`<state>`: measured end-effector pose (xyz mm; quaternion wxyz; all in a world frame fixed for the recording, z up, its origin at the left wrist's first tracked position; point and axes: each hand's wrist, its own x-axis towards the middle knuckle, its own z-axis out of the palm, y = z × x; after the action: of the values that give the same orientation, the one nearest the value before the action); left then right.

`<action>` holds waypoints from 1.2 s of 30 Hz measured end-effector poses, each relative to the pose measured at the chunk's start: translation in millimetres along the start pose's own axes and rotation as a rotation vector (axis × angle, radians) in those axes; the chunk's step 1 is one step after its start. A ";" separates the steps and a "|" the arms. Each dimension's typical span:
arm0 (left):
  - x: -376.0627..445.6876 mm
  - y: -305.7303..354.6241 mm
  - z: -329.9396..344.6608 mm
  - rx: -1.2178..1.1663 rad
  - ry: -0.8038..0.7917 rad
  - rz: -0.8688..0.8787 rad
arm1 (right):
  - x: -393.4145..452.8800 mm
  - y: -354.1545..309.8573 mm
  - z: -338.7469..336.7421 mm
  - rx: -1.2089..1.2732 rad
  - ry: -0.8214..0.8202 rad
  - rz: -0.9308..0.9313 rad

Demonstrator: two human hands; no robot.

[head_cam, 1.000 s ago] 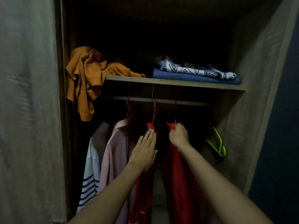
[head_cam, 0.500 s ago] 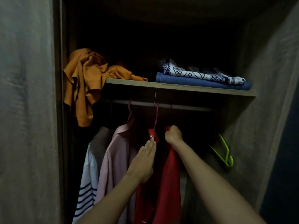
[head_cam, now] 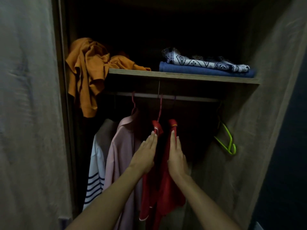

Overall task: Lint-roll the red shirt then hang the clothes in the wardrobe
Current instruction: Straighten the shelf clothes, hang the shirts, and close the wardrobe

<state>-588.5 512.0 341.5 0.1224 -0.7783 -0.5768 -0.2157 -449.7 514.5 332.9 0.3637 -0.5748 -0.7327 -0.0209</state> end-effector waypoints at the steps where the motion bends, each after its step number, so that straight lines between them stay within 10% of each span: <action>1: -3.0 1.4 -1.2 0.004 -0.003 0.003 | -3.4 -1.2 -1.2 0.004 0.020 0.001; 13: -6.0 -48.2 -209.5 0.050 0.799 0.063 | 75.1 -156.3 -151.1 0.287 0.454 -0.475; 23: 43.3 -111.4 -282.4 0.078 0.323 -0.341 | 186.5 -246.6 -134.8 0.115 -0.097 -0.341; 36: 42.0 -119.6 -298.4 -0.174 0.378 -0.432 | 183.4 -243.7 -139.8 0.148 -0.126 -0.365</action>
<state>-750.1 452.8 616.3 0.1117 -0.5911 -0.6753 -0.4266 -601.2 521.0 632.2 0.3485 -0.4043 -0.8456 0.0036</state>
